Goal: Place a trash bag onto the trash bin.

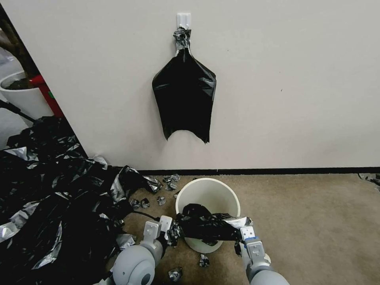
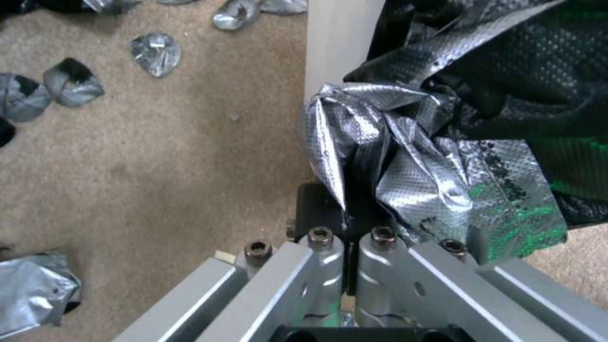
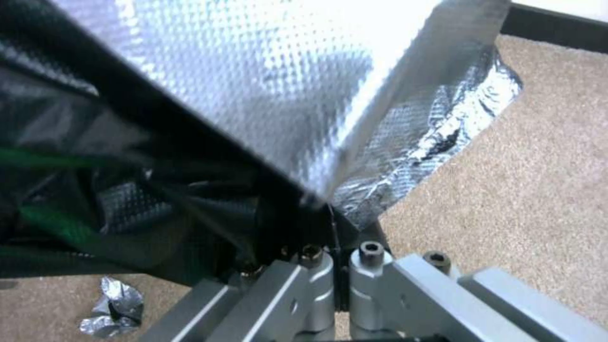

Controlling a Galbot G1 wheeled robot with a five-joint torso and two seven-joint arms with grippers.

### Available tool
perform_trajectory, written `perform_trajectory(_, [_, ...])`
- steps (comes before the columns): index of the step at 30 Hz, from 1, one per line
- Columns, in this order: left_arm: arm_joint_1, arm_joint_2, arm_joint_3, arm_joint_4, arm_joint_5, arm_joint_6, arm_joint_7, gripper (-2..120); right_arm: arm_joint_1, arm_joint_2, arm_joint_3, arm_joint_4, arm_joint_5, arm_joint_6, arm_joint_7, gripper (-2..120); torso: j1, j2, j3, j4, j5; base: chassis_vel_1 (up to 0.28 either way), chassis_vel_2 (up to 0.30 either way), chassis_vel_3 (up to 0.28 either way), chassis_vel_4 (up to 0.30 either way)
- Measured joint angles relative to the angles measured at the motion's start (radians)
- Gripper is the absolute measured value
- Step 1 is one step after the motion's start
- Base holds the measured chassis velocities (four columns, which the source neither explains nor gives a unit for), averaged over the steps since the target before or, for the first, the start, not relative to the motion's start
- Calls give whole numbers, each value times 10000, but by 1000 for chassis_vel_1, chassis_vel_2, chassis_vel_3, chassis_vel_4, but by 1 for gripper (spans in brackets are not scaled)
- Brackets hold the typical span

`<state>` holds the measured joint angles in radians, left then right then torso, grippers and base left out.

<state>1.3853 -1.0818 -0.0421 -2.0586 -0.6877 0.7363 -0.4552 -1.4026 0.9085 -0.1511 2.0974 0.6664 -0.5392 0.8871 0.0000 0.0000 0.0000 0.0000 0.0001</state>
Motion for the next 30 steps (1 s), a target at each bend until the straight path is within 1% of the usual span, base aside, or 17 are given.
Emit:
perform_trajectory(3, [156,-28,-123,-67,4,0,-4,0,-151,-106,149,42,-1,7,-205,15,0,0,0,0,-1,0,0,0,0])
perform_trajectory(5, [237,0,-156,-170,-17,-1,2,0,-216,-151,175,131,0,19,-223,18,0,0,0,0,-1,0,0,0,0])
perform_trajectory(7, [418,107,-242,-402,-97,-1,12,9,-419,-285,221,399,3,86,-233,28,0,0,0,1,0,0,0,0,0])
perform_trajectory(8, [418,107,-242,-402,-97,-1,12,9,-419,-285,221,399,3,86,-233,28,0,0,0,1,0,0,0,0,0])
perform_trajectory(13, [826,493,-428,-1037,-150,-3,14,27,-957,-643,248,1141,17,179,-173,48,0,0,0,-1,-2,0,0,0,0])
perform_trajectory(14, [826,493,-428,-1037,-150,-3,14,27,-957,-643,248,1141,17,179,-173,48,0,0,0,-1,-2,0,0,0,0])
perform_trajectory(16, [981,706,-506,-1305,-150,-4,14,39,-1182,-838,250,1523,35,182,-108,53,0,0,-1,0,-1,0,0,0,0])
perform_trajectory(17, [981,706,-506,-1305,-150,-4,14,39,-1182,-838,250,1523,35,182,-108,53,0,0,-1,0,-1,0,0,0,0])
perform_trajectory(18, [1073,838,-555,-1466,-148,-5,14,45,-1307,-948,248,1742,43,181,-76,65,0,0,0,0,-2,0,0,0,0])
perform_trajectory(19, [1105,893,-579,-1527,-146,-5,14,47,-1360,-996,249,1840,45,180,-65,67,0,0,0,0,-2,0,0,0,0])
perform_trajectory(20, [1233,1115,-711,-1834,-135,-7,12,57,-1585,-1199,268,2257,63,168,-38,76,0,0,-1,-1,-2,0,0,0,0])
perform_trajectory(21, [1233,1115,-711,-1834,-135,-7,12,57,-1585,-1199,268,2257,63,168,-38,76,0,0,-1,-1,-2,0,0,0,0])
perform_trajectory(23, [1490,1485,-917,-2266,26,-9,5,70,-1870,-1489,406,2857,71,154,-5,90,-1,0,-1,0,-2,0,0,0,0])
perform_trajectory(25, [1576,1574,-947,-2357,116,-9,5,72,-1924,-1537,443,2996,70,153,-3,93,0,1,0,-1,-1,0,0,0,0])
perform_trajectory(27, [1686,1683,-966,-2424,209,-9,5,80,-1964,-1567,484,3167,60,157,-1,98,-1,0,-1,1,-2,0,0,0,0])
perform_trajectory(28, [1714,1753,-1011,-2257,486,-10,250,86,-1934,-1543,490,3265,-5,173,-1,100,-1,0,-1,0,-1,0,0,0,0])
perform_trajectory(30, [1696,1769,-1083,-2097,664,-10,559,89,-1898,-1524,489,3275,-84,184,-4,100,0,0,0,0,-1,0,0,0,0])
